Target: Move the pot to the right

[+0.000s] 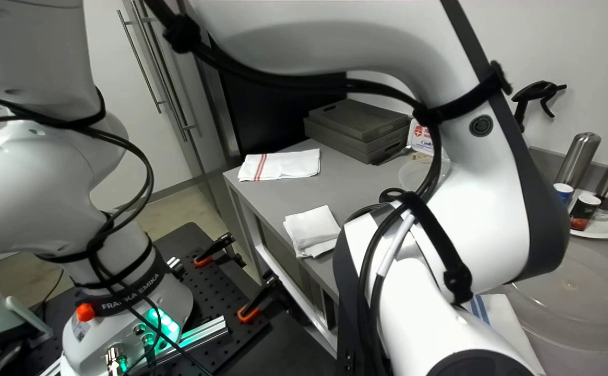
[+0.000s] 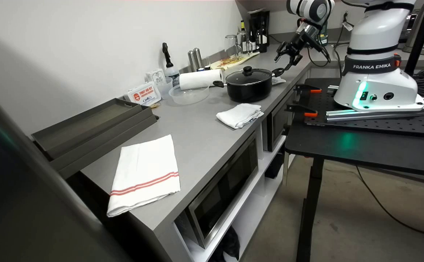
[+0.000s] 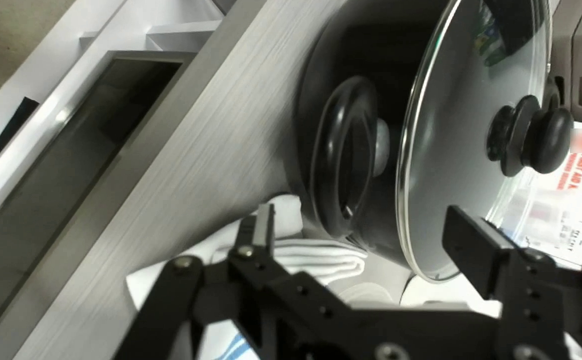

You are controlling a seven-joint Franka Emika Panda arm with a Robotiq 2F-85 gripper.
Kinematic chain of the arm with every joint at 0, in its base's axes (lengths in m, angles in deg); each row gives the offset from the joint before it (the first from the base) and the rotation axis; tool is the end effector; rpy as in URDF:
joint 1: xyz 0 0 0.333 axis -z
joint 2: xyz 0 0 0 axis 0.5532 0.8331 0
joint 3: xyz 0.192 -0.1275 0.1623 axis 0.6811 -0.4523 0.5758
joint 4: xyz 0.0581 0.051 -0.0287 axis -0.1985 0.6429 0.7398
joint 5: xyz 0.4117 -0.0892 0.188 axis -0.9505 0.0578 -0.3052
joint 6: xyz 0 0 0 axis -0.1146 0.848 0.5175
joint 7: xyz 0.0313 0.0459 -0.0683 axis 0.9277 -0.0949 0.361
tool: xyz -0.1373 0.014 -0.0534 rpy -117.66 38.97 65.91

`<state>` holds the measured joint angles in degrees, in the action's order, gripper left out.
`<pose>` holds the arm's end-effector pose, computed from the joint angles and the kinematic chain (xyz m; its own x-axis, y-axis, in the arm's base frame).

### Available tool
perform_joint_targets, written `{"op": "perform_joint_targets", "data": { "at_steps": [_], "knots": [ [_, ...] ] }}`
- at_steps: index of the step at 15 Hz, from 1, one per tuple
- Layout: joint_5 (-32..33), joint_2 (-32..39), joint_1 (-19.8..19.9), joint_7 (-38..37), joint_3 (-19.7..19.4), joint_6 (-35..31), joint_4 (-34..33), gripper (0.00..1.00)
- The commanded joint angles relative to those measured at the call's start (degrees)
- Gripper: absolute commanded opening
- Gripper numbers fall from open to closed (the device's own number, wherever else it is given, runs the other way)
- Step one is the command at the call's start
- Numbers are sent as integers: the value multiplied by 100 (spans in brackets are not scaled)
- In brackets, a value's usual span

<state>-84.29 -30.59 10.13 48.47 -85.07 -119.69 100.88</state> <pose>0.2460 -0.4183 0.0205 0.5703 -0.8214 0.0080 -0.6097 -0.4298 -0.6660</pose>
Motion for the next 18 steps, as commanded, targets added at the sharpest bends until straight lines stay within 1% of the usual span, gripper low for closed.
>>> {"op": "perform_joint_targets", "data": {
  "at_steps": [1, 3, 5, 11, 13, 16, 17, 18],
  "knots": [
    [52, -675, -218, -40, -184, -373, 448, 100],
    [222, -980, -300, -7, -266, -553, 644, 100],
    [522, -1291, -426, -78, -311, -656, 814, 100],
    [1868, -2257, -830, -516, -334, -819, 1259, 100],
    [2342, -2533, -960, -785, -321, -800, 1334, 100],
    [2970, -2851, -1149, -1139, -318, -521, 1321, 100],
    [2599, -2463, -1142, -867, -405, -609, 1144, 100],
    [2645, -2531, -1200, -929, -418, -604, 1146, 100]
  ]
}}
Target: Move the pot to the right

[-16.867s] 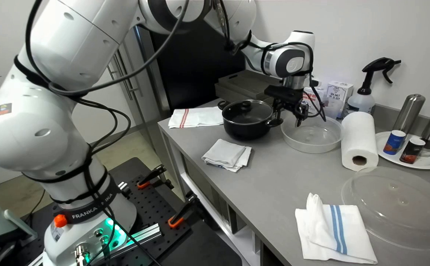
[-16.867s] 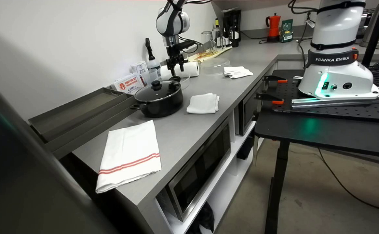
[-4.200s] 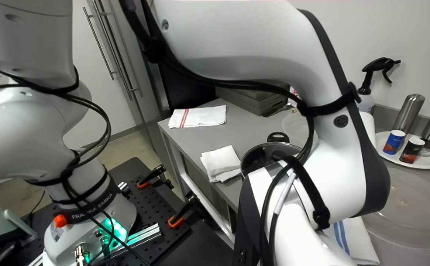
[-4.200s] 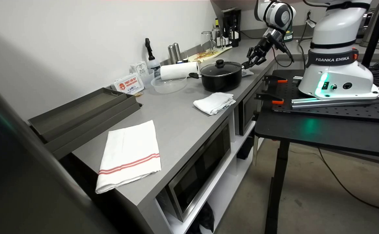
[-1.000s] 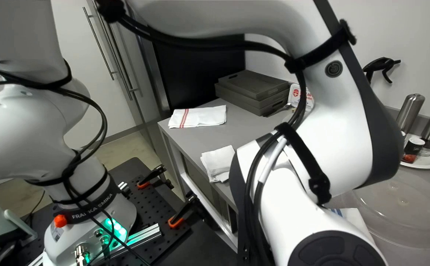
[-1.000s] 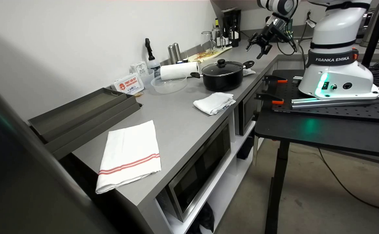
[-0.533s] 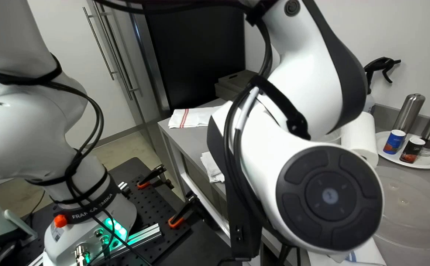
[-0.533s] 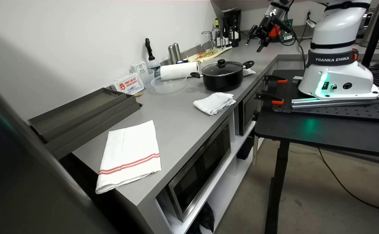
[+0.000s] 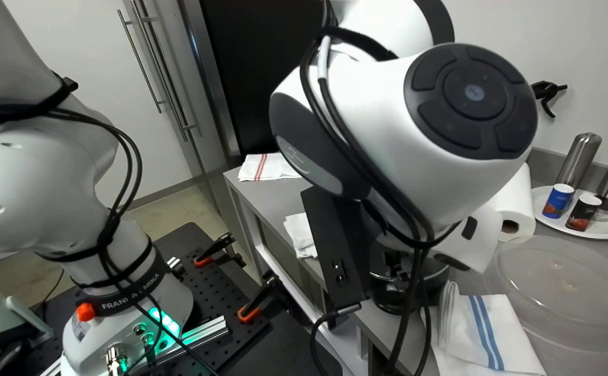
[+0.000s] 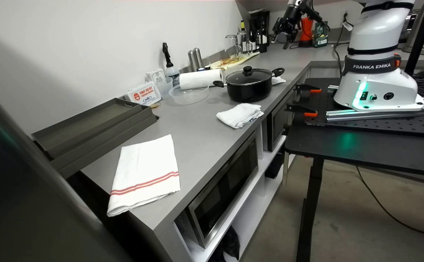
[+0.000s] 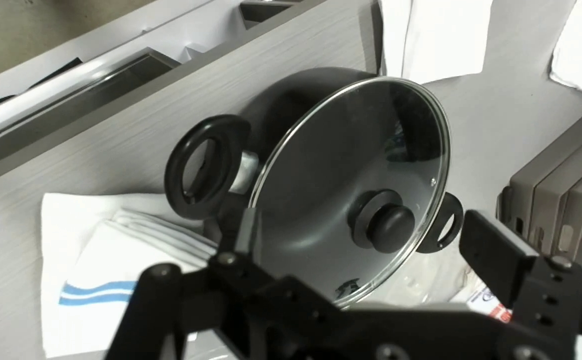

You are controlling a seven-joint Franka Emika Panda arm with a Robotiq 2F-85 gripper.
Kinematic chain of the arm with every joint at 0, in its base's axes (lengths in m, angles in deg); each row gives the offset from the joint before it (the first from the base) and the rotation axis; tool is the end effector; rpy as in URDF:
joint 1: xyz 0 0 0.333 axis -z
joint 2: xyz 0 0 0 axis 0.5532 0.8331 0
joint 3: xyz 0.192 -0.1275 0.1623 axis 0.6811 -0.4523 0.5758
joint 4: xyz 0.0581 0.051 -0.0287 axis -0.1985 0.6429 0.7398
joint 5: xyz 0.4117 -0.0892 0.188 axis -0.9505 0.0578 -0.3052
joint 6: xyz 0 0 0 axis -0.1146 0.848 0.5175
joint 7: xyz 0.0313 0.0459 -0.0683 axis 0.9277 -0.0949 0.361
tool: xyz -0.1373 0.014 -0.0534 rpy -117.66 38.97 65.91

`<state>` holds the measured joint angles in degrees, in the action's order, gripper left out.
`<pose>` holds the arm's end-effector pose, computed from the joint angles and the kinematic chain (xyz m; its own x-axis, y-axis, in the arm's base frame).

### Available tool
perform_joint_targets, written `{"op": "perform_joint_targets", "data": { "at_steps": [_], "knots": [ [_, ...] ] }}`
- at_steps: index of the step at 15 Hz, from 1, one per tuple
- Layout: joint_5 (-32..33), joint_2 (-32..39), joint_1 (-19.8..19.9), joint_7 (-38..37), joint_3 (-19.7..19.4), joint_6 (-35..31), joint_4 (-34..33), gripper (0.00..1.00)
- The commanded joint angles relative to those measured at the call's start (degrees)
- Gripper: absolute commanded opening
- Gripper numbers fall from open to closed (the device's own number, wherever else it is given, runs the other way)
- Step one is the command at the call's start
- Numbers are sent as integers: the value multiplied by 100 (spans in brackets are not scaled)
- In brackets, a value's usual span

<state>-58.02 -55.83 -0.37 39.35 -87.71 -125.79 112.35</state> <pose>0.2975 -0.3750 0.1453 0.8191 -0.5616 0.1170 -0.4429 -0.7488 -0.4932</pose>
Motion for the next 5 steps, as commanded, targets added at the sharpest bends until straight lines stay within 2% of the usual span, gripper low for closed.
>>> {"op": "perform_joint_targets", "data": {
  "at_steps": [1, 5],
  "knots": [
    [16, -9, -168, -17, -166, 4, -1, 100],
    [14, 64, -148, -7, -211, 4, -1, 100]
  ]
}}
